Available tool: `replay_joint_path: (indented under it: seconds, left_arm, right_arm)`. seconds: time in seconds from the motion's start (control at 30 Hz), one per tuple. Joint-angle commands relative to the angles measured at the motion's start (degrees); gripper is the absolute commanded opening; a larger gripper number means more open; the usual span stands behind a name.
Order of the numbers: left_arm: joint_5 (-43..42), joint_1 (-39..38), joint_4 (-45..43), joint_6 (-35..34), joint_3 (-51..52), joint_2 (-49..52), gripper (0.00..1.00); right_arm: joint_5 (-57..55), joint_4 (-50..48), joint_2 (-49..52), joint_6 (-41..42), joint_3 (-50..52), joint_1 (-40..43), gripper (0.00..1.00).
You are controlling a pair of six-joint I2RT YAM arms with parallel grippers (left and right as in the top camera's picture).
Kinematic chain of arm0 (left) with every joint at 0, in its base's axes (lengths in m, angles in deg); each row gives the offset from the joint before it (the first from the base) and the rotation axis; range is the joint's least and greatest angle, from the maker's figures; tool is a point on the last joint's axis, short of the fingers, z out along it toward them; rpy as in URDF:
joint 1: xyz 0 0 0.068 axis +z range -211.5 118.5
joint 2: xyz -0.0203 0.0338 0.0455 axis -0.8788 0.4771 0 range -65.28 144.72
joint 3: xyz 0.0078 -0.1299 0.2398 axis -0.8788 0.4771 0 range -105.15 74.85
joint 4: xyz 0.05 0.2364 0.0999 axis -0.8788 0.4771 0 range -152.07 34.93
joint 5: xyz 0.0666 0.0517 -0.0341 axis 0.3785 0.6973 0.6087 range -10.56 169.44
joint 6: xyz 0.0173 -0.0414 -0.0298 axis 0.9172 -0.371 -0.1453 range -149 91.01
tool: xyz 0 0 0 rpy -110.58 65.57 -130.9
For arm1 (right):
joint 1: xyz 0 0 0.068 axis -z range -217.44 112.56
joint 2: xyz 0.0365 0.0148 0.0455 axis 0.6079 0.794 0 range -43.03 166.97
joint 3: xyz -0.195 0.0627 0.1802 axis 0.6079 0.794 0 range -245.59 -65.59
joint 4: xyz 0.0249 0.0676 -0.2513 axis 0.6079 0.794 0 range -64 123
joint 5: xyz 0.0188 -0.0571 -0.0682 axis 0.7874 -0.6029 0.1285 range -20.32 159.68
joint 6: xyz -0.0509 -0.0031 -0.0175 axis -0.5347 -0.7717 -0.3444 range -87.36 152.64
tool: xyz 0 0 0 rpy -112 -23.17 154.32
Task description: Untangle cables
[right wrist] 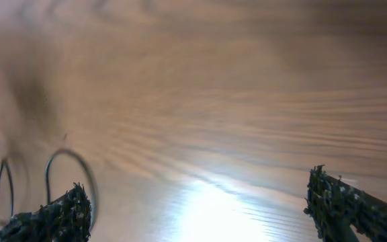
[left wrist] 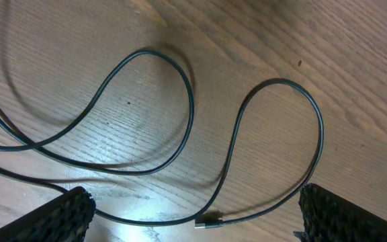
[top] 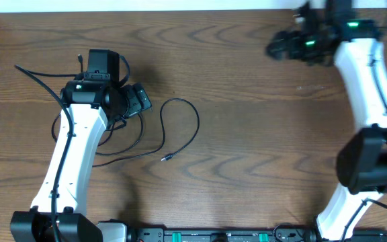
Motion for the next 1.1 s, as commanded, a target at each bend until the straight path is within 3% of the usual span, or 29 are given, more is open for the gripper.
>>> replay_joint_path:
  seconds: [0.0,0.33,0.8,1.07]
  left_arm:
    - [0.31,-0.09,0.31,0.31,0.09,0.37,0.98]
    - [0.31,-0.09,0.31,0.33,0.09,0.37,0.98]
    - [0.76,-0.09,0.11,0.31,0.09,0.37,0.98]
    - [17.31,0.04,0.42,0.31,0.09,0.37,0.98]
  right_arm:
    - [-3.15,0.42,1.92,1.09,-0.02,-6.25,0.99]
    - [-12.63,0.42,3.69,9.94,0.00,-22.10,0.99]
    - [-19.41,1.27,3.69,22.58,0.00,-36.61,0.99]
    - [-25.49,1.88,3.72,25.53,0.04,-42.62,0.99]
